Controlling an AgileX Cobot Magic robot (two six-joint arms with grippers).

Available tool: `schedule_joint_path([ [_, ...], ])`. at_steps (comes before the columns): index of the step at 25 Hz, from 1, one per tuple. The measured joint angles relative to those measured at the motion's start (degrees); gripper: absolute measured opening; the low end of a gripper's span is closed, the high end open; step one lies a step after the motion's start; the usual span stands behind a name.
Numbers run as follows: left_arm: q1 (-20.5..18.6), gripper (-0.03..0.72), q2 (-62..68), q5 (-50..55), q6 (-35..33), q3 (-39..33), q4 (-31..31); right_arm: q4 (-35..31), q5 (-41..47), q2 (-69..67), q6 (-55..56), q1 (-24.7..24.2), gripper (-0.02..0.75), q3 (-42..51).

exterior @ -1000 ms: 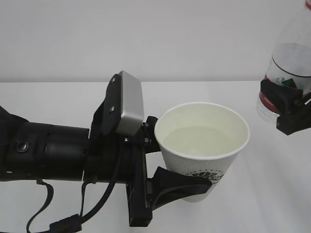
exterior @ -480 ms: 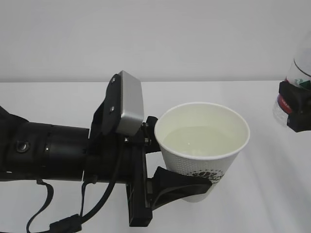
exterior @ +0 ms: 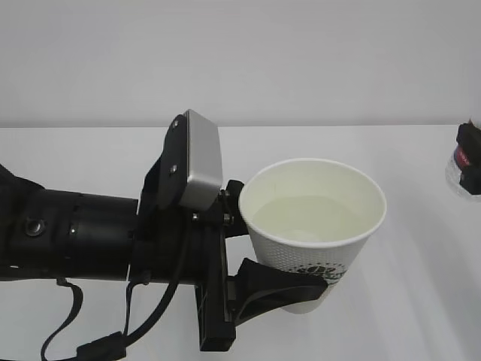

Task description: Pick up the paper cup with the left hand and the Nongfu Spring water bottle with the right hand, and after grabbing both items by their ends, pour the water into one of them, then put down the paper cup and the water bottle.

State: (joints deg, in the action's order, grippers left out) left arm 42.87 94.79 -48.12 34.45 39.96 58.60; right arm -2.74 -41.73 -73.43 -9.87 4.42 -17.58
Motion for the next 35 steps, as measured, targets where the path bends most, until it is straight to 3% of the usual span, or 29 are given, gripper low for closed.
schedule_joint_path([
  [10,0.0,0.501,0.0,0.0,0.0,0.0,0.0,-0.9,-2.3,-3.6,-0.4,0.0,0.477,0.0],
  [21,0.0,0.501,0.0,0.0,0.0,0.0,0.0,-0.8,-20.3,-16.3,-0.4,0.0,0.477,0.0],
  [35,0.0,0.501,0.0,0.0,0.0,0.0,-0.1,-0.4,-21.6,-25.8,-0.3,0.0,0.477,-5.4],
])
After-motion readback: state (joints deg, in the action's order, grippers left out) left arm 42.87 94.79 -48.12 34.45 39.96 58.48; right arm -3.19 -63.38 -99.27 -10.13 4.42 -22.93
